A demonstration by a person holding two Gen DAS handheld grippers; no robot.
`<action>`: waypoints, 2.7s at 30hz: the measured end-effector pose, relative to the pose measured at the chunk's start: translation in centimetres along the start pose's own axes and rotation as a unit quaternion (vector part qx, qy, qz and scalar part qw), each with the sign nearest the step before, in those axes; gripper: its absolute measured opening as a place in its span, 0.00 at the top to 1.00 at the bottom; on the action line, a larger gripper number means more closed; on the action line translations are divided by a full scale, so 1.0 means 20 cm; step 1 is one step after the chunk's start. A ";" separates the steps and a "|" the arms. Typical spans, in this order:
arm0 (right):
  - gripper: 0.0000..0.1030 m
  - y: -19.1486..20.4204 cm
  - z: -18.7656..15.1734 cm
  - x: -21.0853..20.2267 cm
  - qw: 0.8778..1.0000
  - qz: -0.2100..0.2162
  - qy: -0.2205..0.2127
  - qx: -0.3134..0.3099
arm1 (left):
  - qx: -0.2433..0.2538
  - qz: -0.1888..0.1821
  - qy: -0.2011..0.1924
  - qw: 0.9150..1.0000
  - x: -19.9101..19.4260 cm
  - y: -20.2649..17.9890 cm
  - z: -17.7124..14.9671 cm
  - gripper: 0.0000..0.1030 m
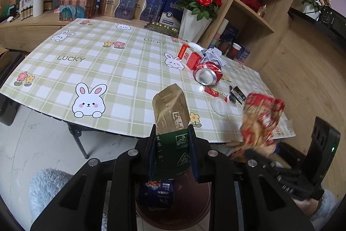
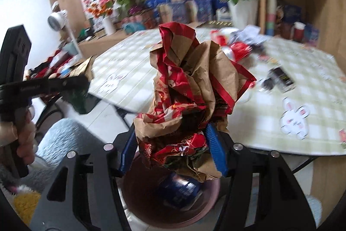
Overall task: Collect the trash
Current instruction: 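Carry the wrapping paper over the bin and open the right gripper, then lower the paper bag into the bin and open the left gripper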
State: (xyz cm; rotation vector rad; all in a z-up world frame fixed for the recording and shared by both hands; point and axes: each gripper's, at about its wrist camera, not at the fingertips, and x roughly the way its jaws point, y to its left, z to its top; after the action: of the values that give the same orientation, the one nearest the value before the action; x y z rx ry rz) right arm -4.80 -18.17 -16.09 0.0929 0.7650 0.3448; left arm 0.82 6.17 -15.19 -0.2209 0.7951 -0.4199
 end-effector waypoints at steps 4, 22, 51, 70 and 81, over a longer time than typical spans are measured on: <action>0.41 0.07 -0.06 0.02 0.999 0.024 0.026 0.000 | 0.000 0.001 0.002 1.000 -0.01 0.00 -0.04 0.75; 0.40 0.06 -0.23 0.24 0.983 0.088 0.147 0.060 | -0.002 -0.007 0.009 1.000 -0.01 0.00 -0.06 0.75; 0.06 -0.27 -0.03 -0.05 0.991 -0.117 -0.064 -0.019 | 0.142 -0.048 0.035 0.988 0.13 -0.05 -0.11 0.72; 0.06 -0.34 -0.14 0.05 0.991 -0.129 -0.025 -0.005 | 0.193 -0.047 0.113 0.974 0.43 -0.18 -0.35 0.72; 0.05 -0.42 -0.15 0.03 0.990 -0.130 -0.028 0.042 | 0.205 -0.045 0.127 0.970 0.46 -0.20 -0.37 0.70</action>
State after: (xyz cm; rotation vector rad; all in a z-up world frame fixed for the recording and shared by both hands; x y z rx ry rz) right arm -4.19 -26.06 -20.44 0.0811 0.7266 0.0625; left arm -0.01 -1.87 -24.83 0.1877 0.9305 -0.6961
